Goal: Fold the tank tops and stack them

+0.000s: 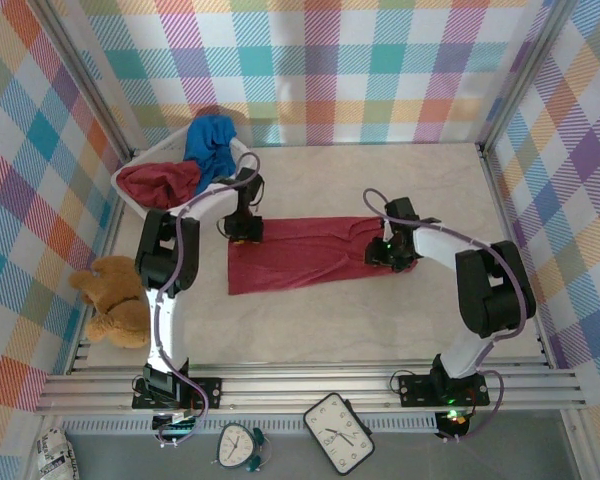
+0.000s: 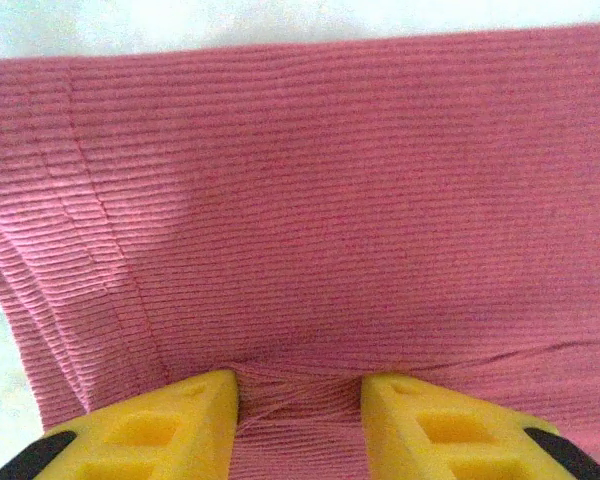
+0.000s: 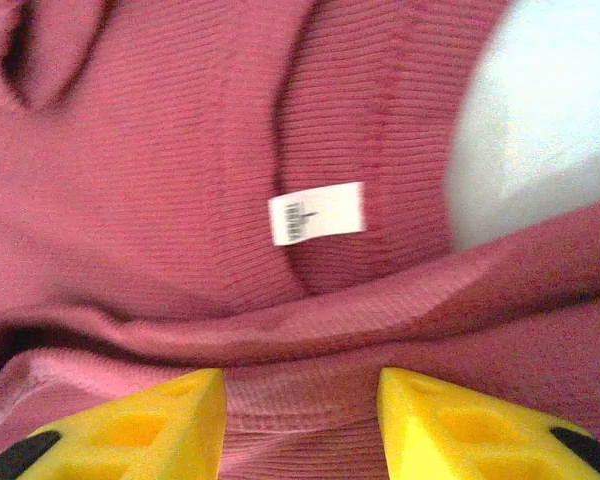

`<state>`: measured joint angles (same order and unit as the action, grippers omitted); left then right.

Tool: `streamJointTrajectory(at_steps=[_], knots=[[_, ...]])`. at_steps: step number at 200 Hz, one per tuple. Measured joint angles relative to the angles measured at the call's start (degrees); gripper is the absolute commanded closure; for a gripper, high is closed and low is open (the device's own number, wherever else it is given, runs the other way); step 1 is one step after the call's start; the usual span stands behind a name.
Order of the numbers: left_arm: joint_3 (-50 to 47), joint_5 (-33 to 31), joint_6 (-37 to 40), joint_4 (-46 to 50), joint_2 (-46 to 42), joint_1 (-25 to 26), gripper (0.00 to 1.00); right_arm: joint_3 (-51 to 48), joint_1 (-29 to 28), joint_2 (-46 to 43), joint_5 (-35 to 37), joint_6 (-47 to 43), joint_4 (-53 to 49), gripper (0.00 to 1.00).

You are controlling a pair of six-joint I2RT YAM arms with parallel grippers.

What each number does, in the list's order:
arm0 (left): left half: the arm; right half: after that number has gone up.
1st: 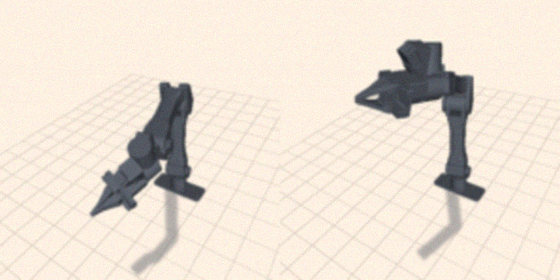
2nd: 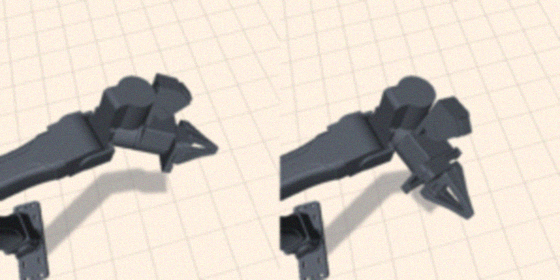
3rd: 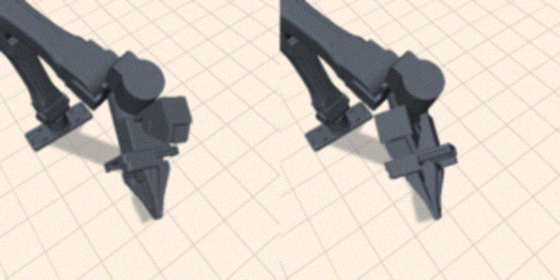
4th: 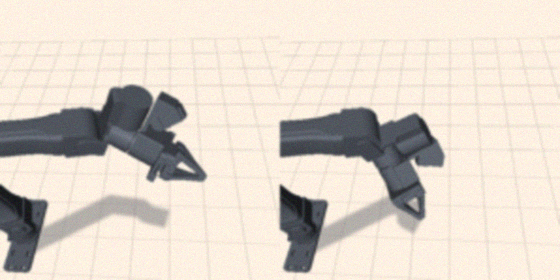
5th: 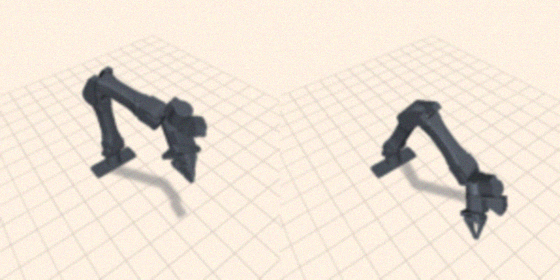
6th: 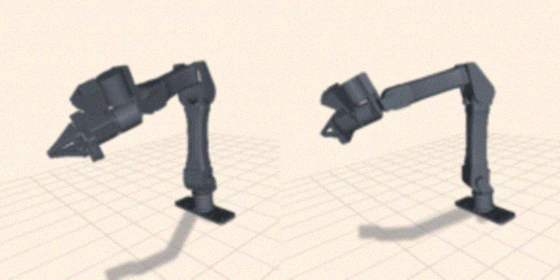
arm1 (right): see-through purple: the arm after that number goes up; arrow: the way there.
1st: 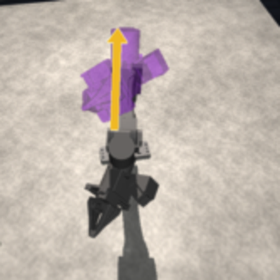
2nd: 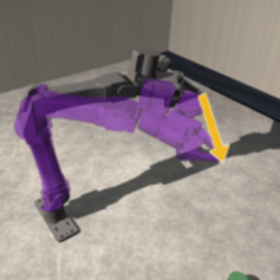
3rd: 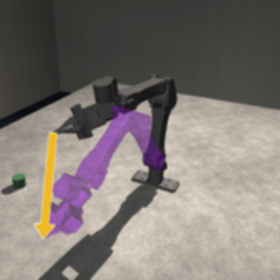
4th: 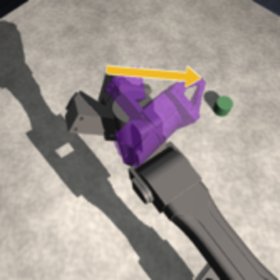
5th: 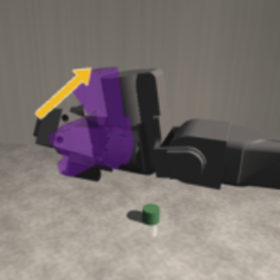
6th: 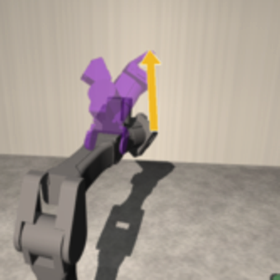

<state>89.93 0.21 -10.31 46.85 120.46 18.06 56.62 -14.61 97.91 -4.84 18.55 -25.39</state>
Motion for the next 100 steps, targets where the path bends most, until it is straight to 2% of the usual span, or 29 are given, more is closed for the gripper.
streamJointTrajectory(at_steps=[43, 100], knots=[[-14.2, 3.8, -6.8, -5.8, -9.5, 1.3, 0.62, 9.4, 2.8, 6.0, 3.9, -6.4, -5.2, 0.55], [-25.8, 5.7, -15.8, -12.9, -17.6, 6.5, 0.61, 16.5, 5.2, 12.8, 5.1, -14.0, -7.8, 0.56]])
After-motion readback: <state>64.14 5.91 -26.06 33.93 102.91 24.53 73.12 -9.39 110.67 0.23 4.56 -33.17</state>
